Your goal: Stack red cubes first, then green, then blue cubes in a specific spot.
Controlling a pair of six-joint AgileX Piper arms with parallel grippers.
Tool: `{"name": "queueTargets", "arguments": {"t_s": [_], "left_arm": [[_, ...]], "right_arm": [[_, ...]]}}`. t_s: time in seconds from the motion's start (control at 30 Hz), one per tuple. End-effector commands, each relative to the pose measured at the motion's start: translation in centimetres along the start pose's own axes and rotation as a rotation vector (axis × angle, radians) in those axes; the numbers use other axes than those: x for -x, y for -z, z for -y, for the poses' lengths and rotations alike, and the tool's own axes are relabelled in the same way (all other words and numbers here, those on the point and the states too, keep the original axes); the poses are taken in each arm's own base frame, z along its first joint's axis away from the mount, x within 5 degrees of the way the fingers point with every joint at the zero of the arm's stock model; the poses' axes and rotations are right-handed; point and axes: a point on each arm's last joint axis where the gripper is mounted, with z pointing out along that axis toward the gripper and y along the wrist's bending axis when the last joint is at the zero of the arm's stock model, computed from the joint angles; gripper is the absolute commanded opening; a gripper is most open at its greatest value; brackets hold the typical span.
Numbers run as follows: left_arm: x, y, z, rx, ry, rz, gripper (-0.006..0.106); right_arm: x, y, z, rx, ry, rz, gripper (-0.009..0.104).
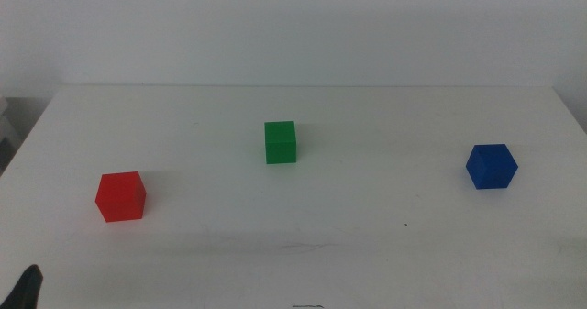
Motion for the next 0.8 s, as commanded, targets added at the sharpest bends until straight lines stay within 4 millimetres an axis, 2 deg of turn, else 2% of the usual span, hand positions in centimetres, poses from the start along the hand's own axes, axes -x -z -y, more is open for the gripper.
{"name": "queueTargets", "arguments": {"t_s": [0.0,0.13,0.33,0.4,0.6,0.77], "left_arm": [[2.0,0.2,-0.1,0.008,0.015,0.122,0.094],[5.2,-0.7,-0.4,0.022,0.016,0.054,0.094],[11.4,-4.3,-0.9,0.018,0.017,-0.097,0.094],[12.8,-5.7,-1.1,0.018,0.019,-0.181,0.094],[15.1,-8.4,-1.2,0.002,0.064,-0.515,0.094],[17.3,-11.0,-1.3,-0.002,0.064,-0.727,0.094]], "right_arm": [[1.3,0.3,-0.1,0.004,0.017,0.106,-0.001],[1.3,0.3,-0.1,0.004,0.017,0.106,-0.001],[1.3,0.3,-0.1,0.004,0.017,0.106,-0.001],[1.3,0.3,-0.1,0.004,0.017,0.106,-0.001],[1.3,0.3,-0.1,0.004,0.017,0.106,-0.001],[1.3,0.3,-0.1,0.004,0.017,0.106,-0.001]]}}
